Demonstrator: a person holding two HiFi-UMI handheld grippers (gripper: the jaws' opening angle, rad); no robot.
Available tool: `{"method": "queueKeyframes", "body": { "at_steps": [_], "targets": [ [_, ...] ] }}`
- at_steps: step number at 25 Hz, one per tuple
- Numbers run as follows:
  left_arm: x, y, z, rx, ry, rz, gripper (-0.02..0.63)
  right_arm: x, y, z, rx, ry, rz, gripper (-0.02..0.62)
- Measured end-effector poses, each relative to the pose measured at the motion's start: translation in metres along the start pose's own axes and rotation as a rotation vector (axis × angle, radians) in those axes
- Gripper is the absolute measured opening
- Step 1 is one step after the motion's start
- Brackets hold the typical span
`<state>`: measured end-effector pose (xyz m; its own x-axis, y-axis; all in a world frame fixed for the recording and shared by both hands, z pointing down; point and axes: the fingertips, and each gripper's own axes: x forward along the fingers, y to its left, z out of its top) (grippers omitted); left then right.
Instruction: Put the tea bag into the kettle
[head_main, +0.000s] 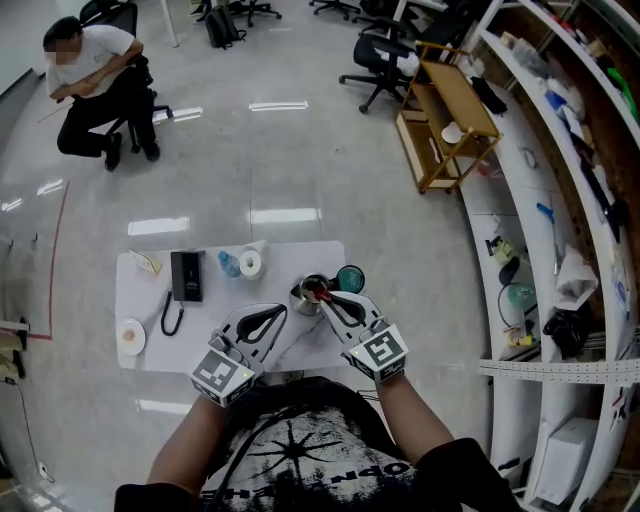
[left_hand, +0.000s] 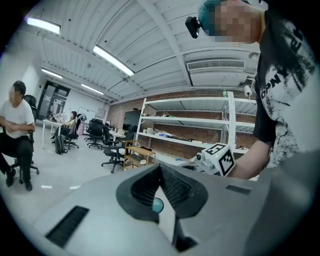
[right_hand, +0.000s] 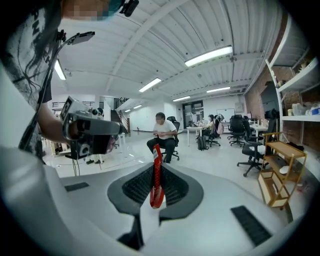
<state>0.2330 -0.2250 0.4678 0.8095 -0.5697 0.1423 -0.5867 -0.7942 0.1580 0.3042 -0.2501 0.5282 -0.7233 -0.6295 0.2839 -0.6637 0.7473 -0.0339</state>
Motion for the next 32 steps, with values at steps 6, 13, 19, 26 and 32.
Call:
{"method": "queueKeyframes", "body": {
  "at_steps": [6, 13, 19, 26, 32],
  "targets": [
    [0.001, 0.008, 0.005, -0.013, -0.004, 0.026, 0.006, 0.042, -0.020, -0.084, 0.043, 0.245, -0.004, 0.041],
    [-0.005, 0.017, 0.012, 0.017, 0.018, 0.095, 0.006, 0.089, -0.042, -0.205, 0.087, 0.602, 0.025, 0.041],
    [-0.012, 0.029, 0.012, 0.002, 0.025, 0.139, 0.006, 0.107, -0.053, -0.258, 0.085, 0.782, 0.031, 0.041],
    [-0.027, 0.043, 0.015, 0.010, 0.036, 0.205, 0.006, 0.116, -0.061, -0.277, 0.086, 0.853, 0.009, 0.041],
    [-0.040, 0.050, 0.006, 0.006, 0.057, 0.239, 0.006, 0.128, -0.057, -0.290, 0.132, 0.879, -0.021, 0.041]
  ]
}}
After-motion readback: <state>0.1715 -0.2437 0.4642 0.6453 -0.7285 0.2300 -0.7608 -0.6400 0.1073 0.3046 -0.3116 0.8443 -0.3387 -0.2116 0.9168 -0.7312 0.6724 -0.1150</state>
